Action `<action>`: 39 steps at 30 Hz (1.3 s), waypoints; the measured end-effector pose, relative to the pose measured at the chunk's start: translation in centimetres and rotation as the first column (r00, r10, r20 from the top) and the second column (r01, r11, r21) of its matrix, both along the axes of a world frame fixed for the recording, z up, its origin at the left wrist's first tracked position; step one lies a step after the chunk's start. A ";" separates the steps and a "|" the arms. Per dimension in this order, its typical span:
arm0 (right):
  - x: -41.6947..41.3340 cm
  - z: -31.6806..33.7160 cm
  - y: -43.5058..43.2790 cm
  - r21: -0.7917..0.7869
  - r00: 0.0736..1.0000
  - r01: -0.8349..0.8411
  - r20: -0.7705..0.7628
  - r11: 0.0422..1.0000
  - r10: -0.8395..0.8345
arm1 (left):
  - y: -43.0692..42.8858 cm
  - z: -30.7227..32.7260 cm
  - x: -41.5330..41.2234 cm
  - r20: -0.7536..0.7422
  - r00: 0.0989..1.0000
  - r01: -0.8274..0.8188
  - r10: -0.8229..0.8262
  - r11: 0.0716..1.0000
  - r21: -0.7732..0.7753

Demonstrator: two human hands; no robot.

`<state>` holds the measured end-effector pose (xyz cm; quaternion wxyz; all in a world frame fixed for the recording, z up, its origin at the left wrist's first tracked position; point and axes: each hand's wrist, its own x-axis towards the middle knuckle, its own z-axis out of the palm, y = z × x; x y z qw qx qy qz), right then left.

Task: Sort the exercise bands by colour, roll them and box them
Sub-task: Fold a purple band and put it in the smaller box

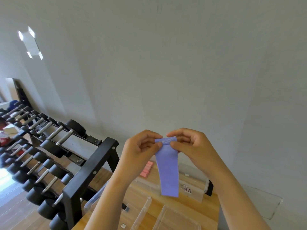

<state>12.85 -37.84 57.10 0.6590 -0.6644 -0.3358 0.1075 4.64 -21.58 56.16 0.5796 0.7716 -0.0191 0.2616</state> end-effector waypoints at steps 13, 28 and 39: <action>-0.2 0.0 -0.3 0.166 0.972 -0.103 -0.190 0.981 0.134 | -0.2 -0.3 0.0 -0.026 0.941 0.273 -0.339 0.799 -0.535; 0.3 -0.8 0.1 -0.086 0.981 0.164 0.118 0.983 -0.153 | 0.0 -1.8 1.4 -0.094 0.991 0.087 -0.099 0.988 -0.126; 0.6 -0.7 -0.2 -0.086 0.997 0.038 -0.057 0.996 -0.043 | 0.2 -1.7 1.9 -0.056 0.998 0.038 -0.043 0.996 -0.085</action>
